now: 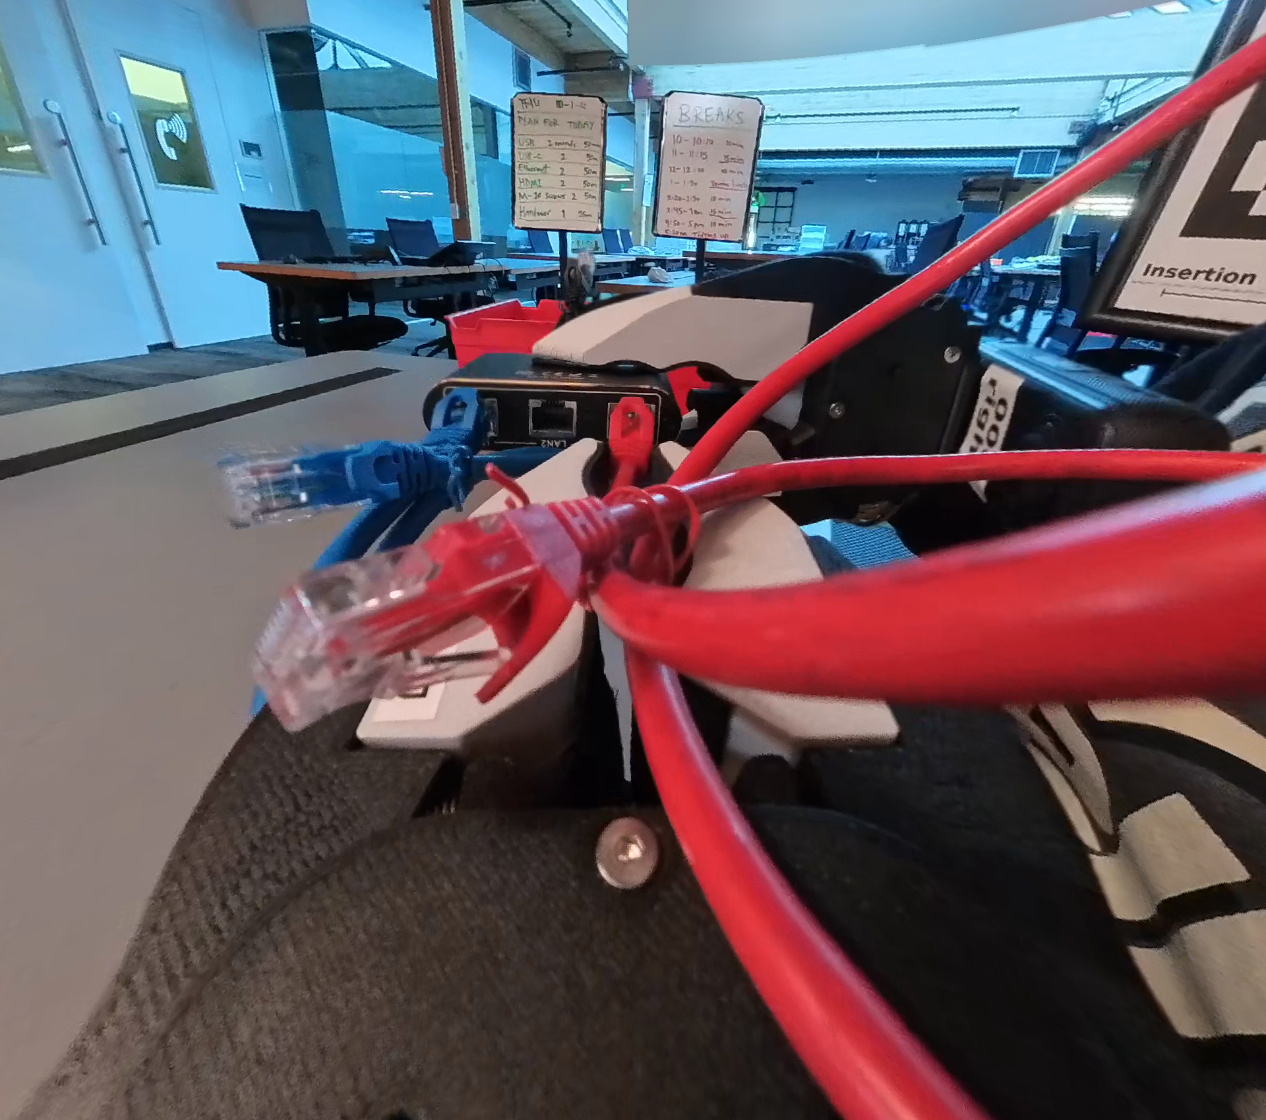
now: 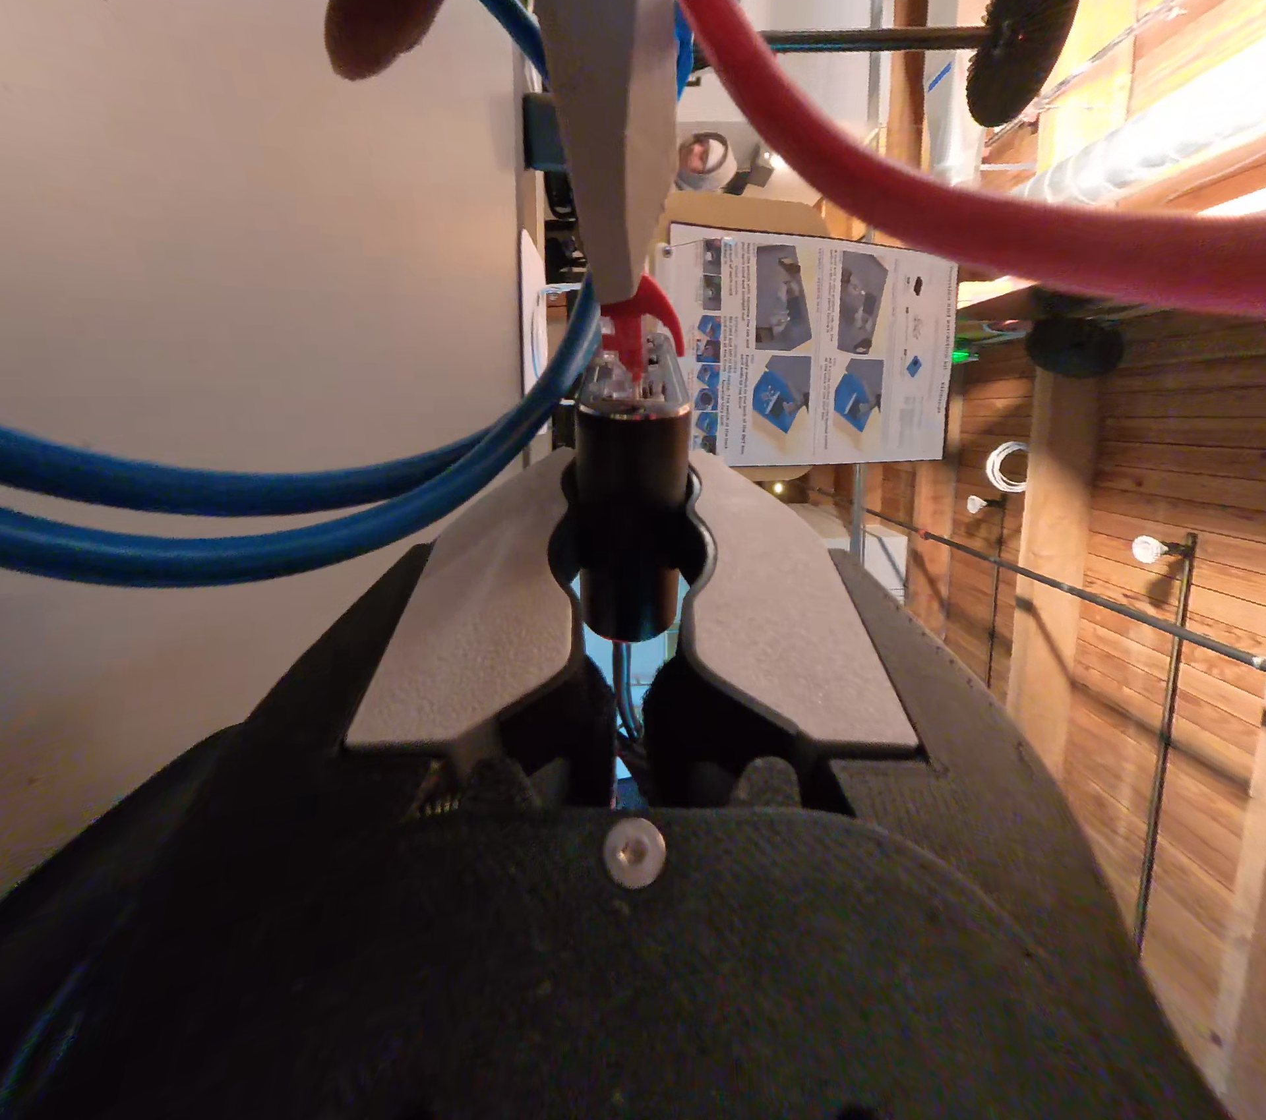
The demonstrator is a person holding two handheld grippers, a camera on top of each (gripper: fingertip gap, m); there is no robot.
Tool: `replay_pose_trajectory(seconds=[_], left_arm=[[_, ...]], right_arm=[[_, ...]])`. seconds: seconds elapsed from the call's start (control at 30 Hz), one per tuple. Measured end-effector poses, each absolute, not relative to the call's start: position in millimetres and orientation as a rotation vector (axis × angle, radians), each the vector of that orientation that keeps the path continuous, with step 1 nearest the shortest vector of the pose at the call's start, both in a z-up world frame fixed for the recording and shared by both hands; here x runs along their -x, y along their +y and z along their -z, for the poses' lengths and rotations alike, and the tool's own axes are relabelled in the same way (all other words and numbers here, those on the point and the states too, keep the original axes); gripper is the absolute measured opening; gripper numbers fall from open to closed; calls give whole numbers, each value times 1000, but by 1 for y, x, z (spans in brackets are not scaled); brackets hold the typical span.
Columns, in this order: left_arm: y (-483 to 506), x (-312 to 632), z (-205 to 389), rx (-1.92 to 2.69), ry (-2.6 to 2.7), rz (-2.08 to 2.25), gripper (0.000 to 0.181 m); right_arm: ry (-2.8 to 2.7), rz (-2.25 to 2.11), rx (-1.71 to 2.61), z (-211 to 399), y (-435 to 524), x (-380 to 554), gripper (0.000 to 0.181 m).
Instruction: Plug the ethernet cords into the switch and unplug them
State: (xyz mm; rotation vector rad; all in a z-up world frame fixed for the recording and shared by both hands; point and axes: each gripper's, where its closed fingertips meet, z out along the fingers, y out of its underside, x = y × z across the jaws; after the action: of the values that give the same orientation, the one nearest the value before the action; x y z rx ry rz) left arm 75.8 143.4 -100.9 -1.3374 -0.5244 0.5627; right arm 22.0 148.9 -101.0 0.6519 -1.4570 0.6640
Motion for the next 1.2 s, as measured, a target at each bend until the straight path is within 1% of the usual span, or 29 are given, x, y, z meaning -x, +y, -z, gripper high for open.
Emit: replay_pose_trajectory(seconds=[0.13,0.37,0.43,0.5,0.6,0.67,0.83,0.93,1.07,1.2], left_arm=[[144,-74,106,1384,-564,-556,11],[145,-72,104,1377,-572,-547,11],[148,-79,97,1365,-501,-525,27],[140,-86,83,1283,-435,-580,35],[122,-96,62,1155,-352,-675,37],[102,-91,56,1089,-395,-754,38],[43,-77,47,870,-569,-904,38],[28,-77,45,788,-608,-922,37],[30,-74,48,809,-619,-922,37],[28,-72,49,802,-636,-902,36]], right_arm=[[-1472,-594,-704,107,147,-22,23],[-1424,-597,-712,101,146,-18,24],[-1384,-589,-703,95,150,-13,24],[-1364,-585,-686,87,157,-5,25],[-1329,-521,-648,70,171,14,25],[-1299,-490,-591,51,184,32,24],[-1313,-482,-212,-10,248,91,24],[-1390,-555,100,-31,307,126,25],[-1496,-672,492,-28,388,156,25],[-1599,-750,782,4,451,178,25]])
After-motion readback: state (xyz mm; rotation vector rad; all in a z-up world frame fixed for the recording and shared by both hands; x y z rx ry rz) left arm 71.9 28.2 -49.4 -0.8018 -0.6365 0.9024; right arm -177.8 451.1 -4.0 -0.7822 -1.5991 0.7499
